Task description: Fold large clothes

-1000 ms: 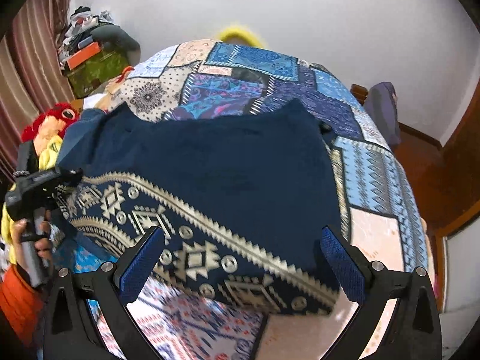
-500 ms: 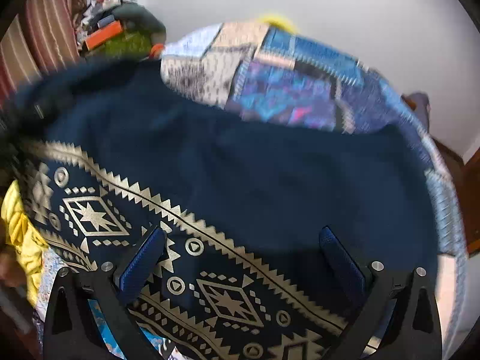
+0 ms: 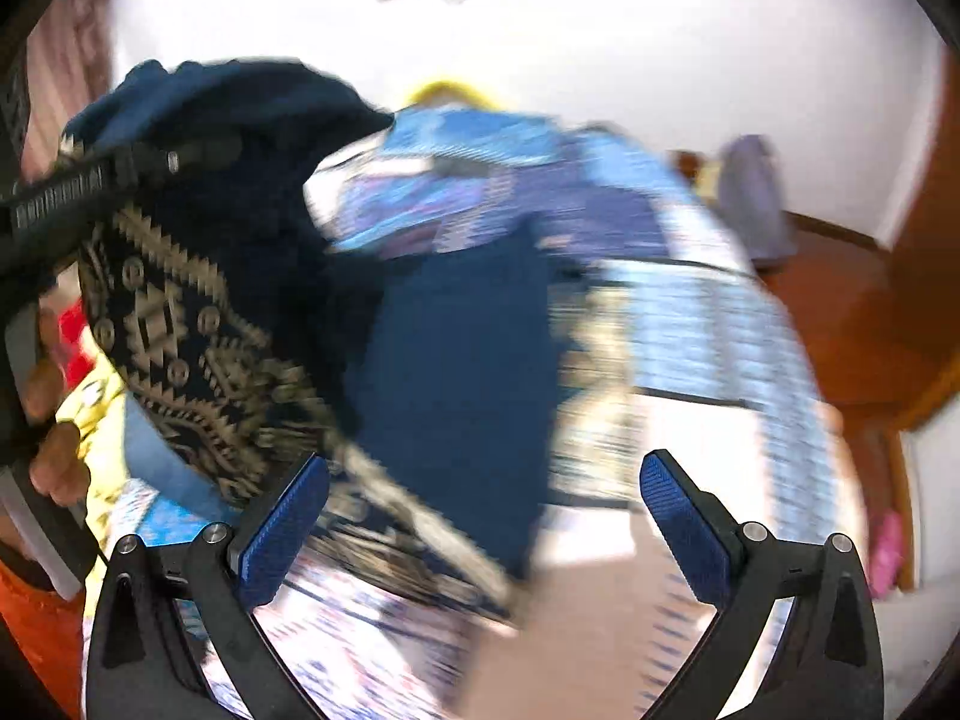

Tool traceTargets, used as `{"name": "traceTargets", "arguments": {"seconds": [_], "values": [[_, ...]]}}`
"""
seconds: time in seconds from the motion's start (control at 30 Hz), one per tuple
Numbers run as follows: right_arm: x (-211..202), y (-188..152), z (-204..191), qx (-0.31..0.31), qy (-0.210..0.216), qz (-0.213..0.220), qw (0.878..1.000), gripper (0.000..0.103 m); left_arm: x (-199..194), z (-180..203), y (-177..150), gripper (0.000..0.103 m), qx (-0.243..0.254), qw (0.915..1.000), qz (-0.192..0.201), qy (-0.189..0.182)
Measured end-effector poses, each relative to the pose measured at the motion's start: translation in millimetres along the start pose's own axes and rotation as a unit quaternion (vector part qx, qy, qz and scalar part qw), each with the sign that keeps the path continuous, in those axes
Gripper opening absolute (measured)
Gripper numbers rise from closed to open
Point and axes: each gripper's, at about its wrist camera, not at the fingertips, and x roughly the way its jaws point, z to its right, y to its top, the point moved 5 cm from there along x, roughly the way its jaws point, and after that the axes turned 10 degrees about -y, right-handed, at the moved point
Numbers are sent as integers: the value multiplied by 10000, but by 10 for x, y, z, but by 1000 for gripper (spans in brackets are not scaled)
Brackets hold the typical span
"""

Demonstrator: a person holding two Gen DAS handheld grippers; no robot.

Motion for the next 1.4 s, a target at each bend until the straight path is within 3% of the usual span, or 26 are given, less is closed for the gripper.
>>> {"name": "traceTargets", "arguments": {"seconds": [0.07,0.17,0.2,0.3,0.37,0.5,0.6,0.67,0.8,0.93,1.07,1.13,1.27,1.33,1.4], "values": [[-124,-68,335,354,-61,0,9994,103,259,247,-203,15,291,9979,-525,-234],[-290,-174,714,779,-194,6,9968,103,587,453,-665,15,427,9851,-1534,-643],[-342,-215,809,857,-235,8,9960,103,619,495,-773,15,511,9818,-1696,-686],[-442,-292,975,939,-267,9,9952,103,526,627,-921,19,961,9760,-1833,-678],[-482,-316,1018,912,-245,11,9955,103,409,704,-962,28,1149,9710,-1947,-780],[-575,-297,983,764,-262,115,9967,103,53,840,-1000,59,1381,9676,-1893,-940],[-683,-229,907,728,-117,256,9969,103,-223,958,-1052,65,1554,9644,-1802,-1154],[-721,-155,821,726,28,330,9968,103,-376,873,-1041,68,1625,9677,-1657,-989],[-702,7,577,767,420,347,9956,103,-663,489,-923,74,1557,9802,-1213,-183],[-453,55,221,765,811,147,9937,103,-663,39,-819,83,1304,9850,-1087,326],[19,-83,-82,794,1113,-451,9896,103,-403,-420,-933,83,738,9847,-1541,351],[308,-247,-180,777,1113,-889,9867,103,-260,-589,-1105,89,480,9829,-1769,194],[613,-607,-169,703,1045,-1287,9836,103,-186,-786,-1388,94,70,9821,-1883,-66],[598,-727,-117,572,1023,-1225,9855,103,-164,-861,-1539,92,153,9787,-2026,292],[538,-830,-53,342,840,-1182,9888,103,-147,-925,-1702,82,431,9712,-2228,727]]}}
